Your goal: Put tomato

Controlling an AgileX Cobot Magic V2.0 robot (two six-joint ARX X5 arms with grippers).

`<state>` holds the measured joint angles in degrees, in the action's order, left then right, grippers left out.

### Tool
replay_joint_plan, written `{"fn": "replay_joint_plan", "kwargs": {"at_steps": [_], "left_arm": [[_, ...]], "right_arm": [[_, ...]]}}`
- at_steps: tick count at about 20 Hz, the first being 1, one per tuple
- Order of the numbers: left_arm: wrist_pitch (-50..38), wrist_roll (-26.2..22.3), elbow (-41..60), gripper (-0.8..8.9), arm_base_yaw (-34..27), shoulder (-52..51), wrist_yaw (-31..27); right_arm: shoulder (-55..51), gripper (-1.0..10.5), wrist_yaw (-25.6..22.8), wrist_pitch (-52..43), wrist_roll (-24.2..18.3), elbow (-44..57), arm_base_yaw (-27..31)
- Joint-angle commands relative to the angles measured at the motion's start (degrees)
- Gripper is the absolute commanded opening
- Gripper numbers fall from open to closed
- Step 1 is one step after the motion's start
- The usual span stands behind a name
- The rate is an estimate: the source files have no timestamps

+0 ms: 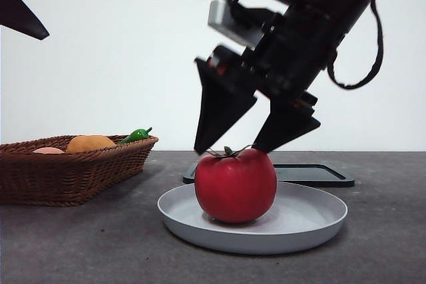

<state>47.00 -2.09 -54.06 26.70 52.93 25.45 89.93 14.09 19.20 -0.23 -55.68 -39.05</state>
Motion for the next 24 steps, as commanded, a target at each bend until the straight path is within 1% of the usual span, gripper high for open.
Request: {"fn": "replay_joint_plan", "kwargs": {"at_steps": [1,9,10,11,14,15,20,24], "left_arm": [[-0.3,-0.4,-1.0,5.58,0.3,0.3,0.2],[-0.3,-0.4,-1.0,5.58,0.3,0.3,0.2],[-0.3,-0.4,-1.0,5.58,0.3,0.3,0.2],[-0.3,-0.4,-1.0,5.58,0.3,0.3,0.2],[-0.3,-0.4,-1.0,5.58,0.3,0.3,0.2],[-0.3,-0.4,-1.0,5.58,0.3,0.3,0.2],[-0.3,-0.4,-1.0,5.58,0.3,0.3,0.2],[-0.3,-0.4,-1.0,5.58,0.3,0.3,0.2]], "right_arm": [[2.0,5.6,-1.3,-0.5,-0.4,-1.1,-1.0],[6.1,5.6,-1.3,-1.1,-0.4,-1.1,-1.3],[6.1,5.4,-1.3,-1.1,-0.4,-1.1,-1.4],[6.1,4.9,-1.4,-1.1,-0.4,-1.1,-1.6],[6.1,1.8,-1.5,-0.6,-0.3,-1.1,-1.6],[6.0,1.4,-1.5,-0.6,-0.2,-1.1,-1.6],[3.1,1.4,-1.8,-0.1,-0.2,-3.7,-1.2],[1.7,1.4,-7.0,0.1,-0.2,-10.0,1.1]]}}
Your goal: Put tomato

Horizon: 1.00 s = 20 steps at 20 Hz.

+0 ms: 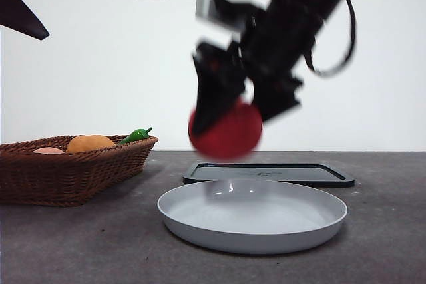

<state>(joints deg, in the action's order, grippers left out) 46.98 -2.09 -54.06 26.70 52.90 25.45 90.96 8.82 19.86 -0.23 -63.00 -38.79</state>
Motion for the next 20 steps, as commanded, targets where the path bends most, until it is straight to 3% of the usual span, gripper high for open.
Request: {"fn": "replay_joint_plan", "kwargs": {"at_steps": [1,5,10,20], "left_arm": [[-0.3,-0.4,-1.0,5.58,0.3,0.3,0.2],[-0.3,-0.4,-1.0,5.58,0.3,0.3,0.2],[-0.3,-0.4,-1.0,5.58,0.3,0.3,0.2],[-0.3,-0.4,-1.0,5.58,0.3,0.3,0.2]], "right_arm": [[0.7,1.4,-2.6,-0.9,-0.3,-4.2,2.1],[2.6,1.4,-2.9,-7.1,-0.5,-7.8,8.6],[13.1,1.4,-2.6,-8.6,-0.4,-16.5,15.4],[27.7,1.4,-1.3,-11.3,-0.4,-22.9,17.6]]}}
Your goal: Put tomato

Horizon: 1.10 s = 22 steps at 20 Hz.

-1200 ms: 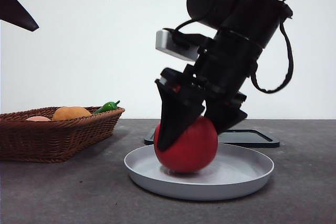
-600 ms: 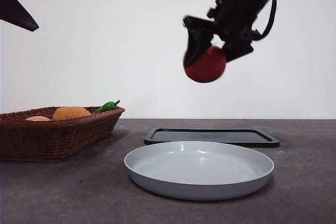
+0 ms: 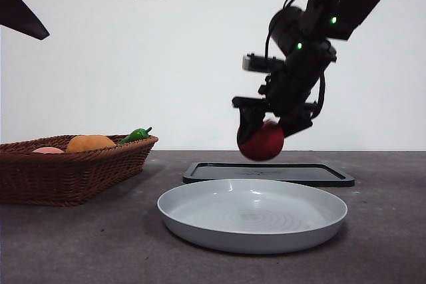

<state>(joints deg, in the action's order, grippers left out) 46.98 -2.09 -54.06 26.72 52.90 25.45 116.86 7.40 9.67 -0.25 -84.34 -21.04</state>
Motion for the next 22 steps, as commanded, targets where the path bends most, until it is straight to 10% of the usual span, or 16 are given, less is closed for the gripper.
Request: {"fn": "replay_joint_plan", "kwargs": {"at_steps": [1,7,14,22], "left_arm": [[-0.3,-0.4,-1.0,5.58,0.3,0.3,0.2],[-0.3,-0.4,-1.0,5.58,0.3,0.3,0.2],[-0.3,-0.4,-1.0,5.58,0.3,0.3,0.2],[-0.3,-0.4,-1.0,5.58,0.3,0.3,0.2]], "right_arm": [[2.4,1.4,0.1,-1.1,-0.4,-1.6,-0.2],[3.8,1.5,0.2,-0.4,-0.4,-1.6,-0.1],[3.8,5.0,0.7,0.6,-0.4,-1.6,-0.2],[-1.1,5.1,0.6,5.8,0.2,-1.6,-0.1]]}}
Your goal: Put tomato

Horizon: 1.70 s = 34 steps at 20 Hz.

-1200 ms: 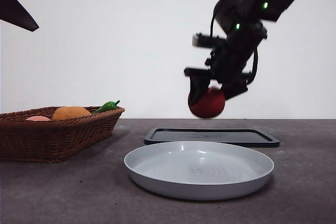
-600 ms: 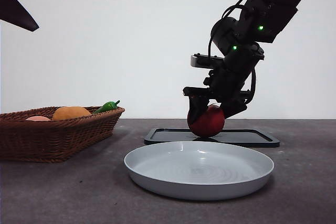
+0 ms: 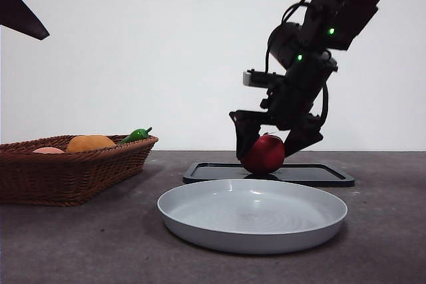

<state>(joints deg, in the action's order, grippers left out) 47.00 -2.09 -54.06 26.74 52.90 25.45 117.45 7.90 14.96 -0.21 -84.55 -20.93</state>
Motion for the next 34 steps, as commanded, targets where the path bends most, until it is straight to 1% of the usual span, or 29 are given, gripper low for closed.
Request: {"fn": "replay_joint_plan", "kwargs": {"at_steps": [1,5,7,10,12,18,20,22,25,27,30,31,34], "left_arm": [[-0.3,-0.4,-1.0,5.58,0.3,0.3,0.2],[-0.3,-0.4,-1.0,5.58,0.3,0.3,0.2],[-0.3,-0.4,-1.0,5.58,0.3,0.3,0.2],[-0.3,-0.4,-1.0,5.58,0.3,0.3,0.2],[-0.3,-0.4,-1.0,5.58,0.3,0.3,0.2],[-0.3,-0.4,-1.0,5.58,0.3,0.3,0.2],[-0.3,-0.4,-1.0,5.58,0.3,0.3,0.2],[-0.3,-0.4,-1.0,5.58,0.3,0.3,0.2],[-0.3,-0.4,-1.0,5.58,0.3,0.3,0.2],[-0.3,-0.4,-1.0,5.58,0.3,0.3,0.2],[-0.3,-0.4,-1.0,5.58,0.3,0.3,0.2],[-0.3,-0.4,-1.0,5.58,0.3,0.3,0.2],[-0.3,-0.4,-1.0,5.58,0.3,0.3,0.2]], "right_arm": [[-3.1,5.1,0.1,1.9,0.2,-1.4,-0.1],[-11.1,5.1,0.3,9.9,0.2,-1.4,0.0],[-16.4,5.1,2.3,14.8,0.2,-1.4,0.0],[-25.3,5.1,2.9,22.3,0.2,-1.4,-0.3],[-31.3,5.1,4.5,26.7,0.2,-1.4,-0.3],[-47.2,5.1,4.8,34.6,0.2,1.0,-1.1],[-52.4,5.1,6.0,35.5,0.2,3.8,-1.8],[-57.7,5.1,6.2,35.6,0.2,8.5,-3.0],[-65.1,5.1,6.4,34.7,0.7,18.1,-4.8],[-69.1,5.1,8.0,32.8,0.9,24.2,-6.0],[-74.1,5.0,10.2,28.3,2.2,31.9,-6.9],[-75.4,5.0,10.3,27.2,3.0,33.7,-7.2],[-77.9,5.0,10.2,26.6,3.0,36.6,-7.5]]}}
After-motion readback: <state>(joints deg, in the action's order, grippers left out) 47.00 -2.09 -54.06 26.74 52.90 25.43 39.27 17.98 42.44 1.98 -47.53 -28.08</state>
